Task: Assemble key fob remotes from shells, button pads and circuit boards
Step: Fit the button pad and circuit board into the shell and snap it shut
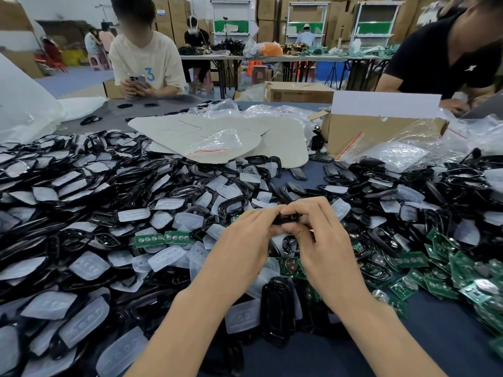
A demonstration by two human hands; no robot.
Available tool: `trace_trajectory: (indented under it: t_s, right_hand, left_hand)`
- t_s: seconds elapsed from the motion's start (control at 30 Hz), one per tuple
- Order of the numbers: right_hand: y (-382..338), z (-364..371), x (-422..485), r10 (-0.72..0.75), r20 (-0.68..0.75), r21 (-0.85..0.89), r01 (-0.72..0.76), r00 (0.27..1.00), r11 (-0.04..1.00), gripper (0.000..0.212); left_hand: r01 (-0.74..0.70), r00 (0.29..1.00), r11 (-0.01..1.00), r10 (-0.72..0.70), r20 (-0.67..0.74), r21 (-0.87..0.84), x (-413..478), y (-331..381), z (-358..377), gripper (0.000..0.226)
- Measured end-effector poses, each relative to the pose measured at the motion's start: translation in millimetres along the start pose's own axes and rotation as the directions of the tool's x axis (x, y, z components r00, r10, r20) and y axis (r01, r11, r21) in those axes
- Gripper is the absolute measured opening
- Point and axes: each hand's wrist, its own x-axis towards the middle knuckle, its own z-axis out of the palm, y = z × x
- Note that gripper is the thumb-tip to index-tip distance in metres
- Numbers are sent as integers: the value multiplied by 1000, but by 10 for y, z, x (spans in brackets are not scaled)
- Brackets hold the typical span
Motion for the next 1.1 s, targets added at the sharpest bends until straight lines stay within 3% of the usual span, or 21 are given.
trace_trajectory:
  t_s: [0.17, 0.43, 0.57, 0.73, 0.87, 1.0, 1.1]
  right_hand:
    - [-59, 25, -7, 162, 61, 98, -168, 985, 981, 20]
    - [-25, 43, 9, 238, 34, 129, -240, 971, 962, 16]
    - [-9, -20, 39, 249, 17, 225, -246, 968, 943, 31]
    - [-34, -37, 39, 267, 45, 416, -261, 963, 871, 40]
    - [-24, -37, 43, 187, 29, 298, -187, 982, 936, 39]
    - [-38, -34, 36, 71, -32, 155, -65, 997, 986, 39]
    - [-59, -47, 44, 87, -46, 202, -76, 995, 976, 43]
  left_hand:
    - [-13, 1000, 997, 14, -16, 78, -6, 8, -39, 47]
    - [7, 998, 994, 1, -68, 113, -6, 98, -11, 46]
    - [42, 985, 999, -46, -164, -23, 18, 78, 26, 31]
    - [67, 977, 998, -68, -201, -9, -1, 54, 14, 43]
    - [55, 986, 997, -47, -159, 51, -2, 77, -15, 39]
    - [61, 997, 998, -62, -37, -16, -12, 104, -53, 48]
    - [92, 994, 990, -97, -43, -108, -12, 110, -61, 37]
